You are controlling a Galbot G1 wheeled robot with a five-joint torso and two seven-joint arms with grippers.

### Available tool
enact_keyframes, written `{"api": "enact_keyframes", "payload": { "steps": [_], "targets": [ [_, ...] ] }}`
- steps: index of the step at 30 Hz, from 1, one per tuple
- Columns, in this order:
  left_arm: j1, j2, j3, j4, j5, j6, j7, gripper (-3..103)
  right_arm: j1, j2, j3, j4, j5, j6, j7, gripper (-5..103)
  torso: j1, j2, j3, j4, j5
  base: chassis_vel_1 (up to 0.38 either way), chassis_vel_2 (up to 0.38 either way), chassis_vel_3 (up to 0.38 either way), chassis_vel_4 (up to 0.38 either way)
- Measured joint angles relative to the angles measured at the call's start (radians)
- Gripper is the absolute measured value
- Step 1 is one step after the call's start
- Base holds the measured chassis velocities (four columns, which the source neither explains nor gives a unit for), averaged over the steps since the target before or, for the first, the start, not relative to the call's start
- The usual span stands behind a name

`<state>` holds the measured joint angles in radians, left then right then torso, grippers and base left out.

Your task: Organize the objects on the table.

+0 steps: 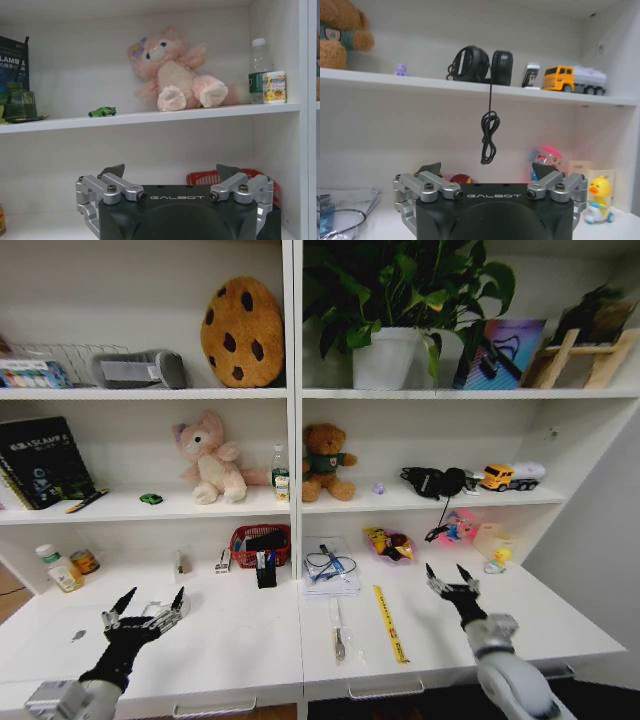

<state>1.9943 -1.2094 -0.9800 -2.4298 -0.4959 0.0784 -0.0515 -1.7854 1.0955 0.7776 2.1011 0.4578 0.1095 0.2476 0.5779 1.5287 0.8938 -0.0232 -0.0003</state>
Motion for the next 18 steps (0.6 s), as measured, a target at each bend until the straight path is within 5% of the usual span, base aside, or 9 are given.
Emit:
{"api": "enact_keyframes", "payload": {
  "steps": [5,18],
  "targets": [
    [0.000,0.000,0.000,0.000,0.000,0.000,0.000,100,-0.138,0.119,0.044,0.128,-0.087,0.058,-0.017,100,0.000,0.000,0.000,0.0003,0.0000,0.000,0.000,0.000,0.000],
    [0.000,0.000,0.000,0.000,0.000,0.000,0.000,100,-0.173,0.159,0.041,0.215,-0.116,0.064,-0.008,100,0.000,0.000,0.000,0.0004,0.0003,0.000,0.000,0.000,0.000]
  ]
}}
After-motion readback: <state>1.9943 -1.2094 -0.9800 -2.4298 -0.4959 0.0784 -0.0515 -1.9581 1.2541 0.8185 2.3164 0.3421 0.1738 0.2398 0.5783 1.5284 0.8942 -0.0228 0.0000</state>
